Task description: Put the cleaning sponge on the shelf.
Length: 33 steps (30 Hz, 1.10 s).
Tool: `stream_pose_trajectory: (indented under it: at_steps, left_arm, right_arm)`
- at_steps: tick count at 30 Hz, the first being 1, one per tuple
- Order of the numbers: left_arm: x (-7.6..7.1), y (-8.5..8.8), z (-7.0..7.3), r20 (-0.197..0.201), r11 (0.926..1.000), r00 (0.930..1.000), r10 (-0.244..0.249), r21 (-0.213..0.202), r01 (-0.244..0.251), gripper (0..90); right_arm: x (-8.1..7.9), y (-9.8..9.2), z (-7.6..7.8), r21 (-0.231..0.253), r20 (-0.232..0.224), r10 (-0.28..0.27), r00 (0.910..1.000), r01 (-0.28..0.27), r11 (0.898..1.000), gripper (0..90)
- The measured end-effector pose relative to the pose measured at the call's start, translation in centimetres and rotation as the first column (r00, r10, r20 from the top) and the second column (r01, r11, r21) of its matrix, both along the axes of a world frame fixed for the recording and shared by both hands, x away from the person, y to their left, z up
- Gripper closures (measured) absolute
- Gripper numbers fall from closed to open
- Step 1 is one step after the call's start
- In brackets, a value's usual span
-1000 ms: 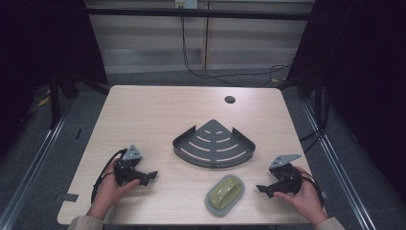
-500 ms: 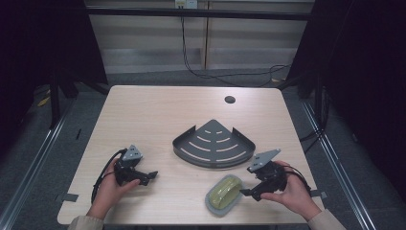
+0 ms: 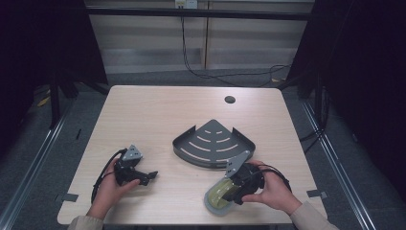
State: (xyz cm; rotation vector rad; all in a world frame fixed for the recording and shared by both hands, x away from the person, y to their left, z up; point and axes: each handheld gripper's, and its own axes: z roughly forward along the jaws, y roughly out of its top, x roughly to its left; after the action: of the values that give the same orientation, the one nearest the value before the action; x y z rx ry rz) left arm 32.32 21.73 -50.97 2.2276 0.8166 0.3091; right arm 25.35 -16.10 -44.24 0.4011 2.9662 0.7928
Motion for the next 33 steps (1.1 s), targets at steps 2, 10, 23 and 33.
stream_pose_trajectory:
  at_steps: [2, 10, 23, 33]
  left_arm:
    - [0.0, 0.0, 0.0, 0.000, 1.0000, 1.0000, 0.000, 0.000, 0.000, 6.2]
    - [0.0, 0.0, 0.0, 0.001, 1.0000, 1.0000, -0.002, -0.002, 0.002, 6.2]
    - [0.0, 0.0, 0.0, 0.001, 1.0000, 1.0000, -0.002, -0.002, 0.002, 6.2]
    - [0.0, 0.0, 0.0, 0.001, 1.0000, 1.0000, -0.003, -0.002, 0.003, 6.2]
  right_arm:
    - [0.0, 0.4, -0.1, -0.017, 0.004, 0.020, 0.9998, -0.020, 1.000, 38.2]
    - [0.1, 1.0, 0.4, -0.082, -0.044, 0.053, 0.9976, -0.057, 0.995, 70.5]
    - [1.4, -0.1, 2.6, -0.127, -0.118, -0.082, 0.9896, 0.067, 0.990, 70.8]
    - [2.3, -0.6, 4.5, -0.175, -0.131, -0.111, 0.9851, 0.087, 0.981, 70.8]
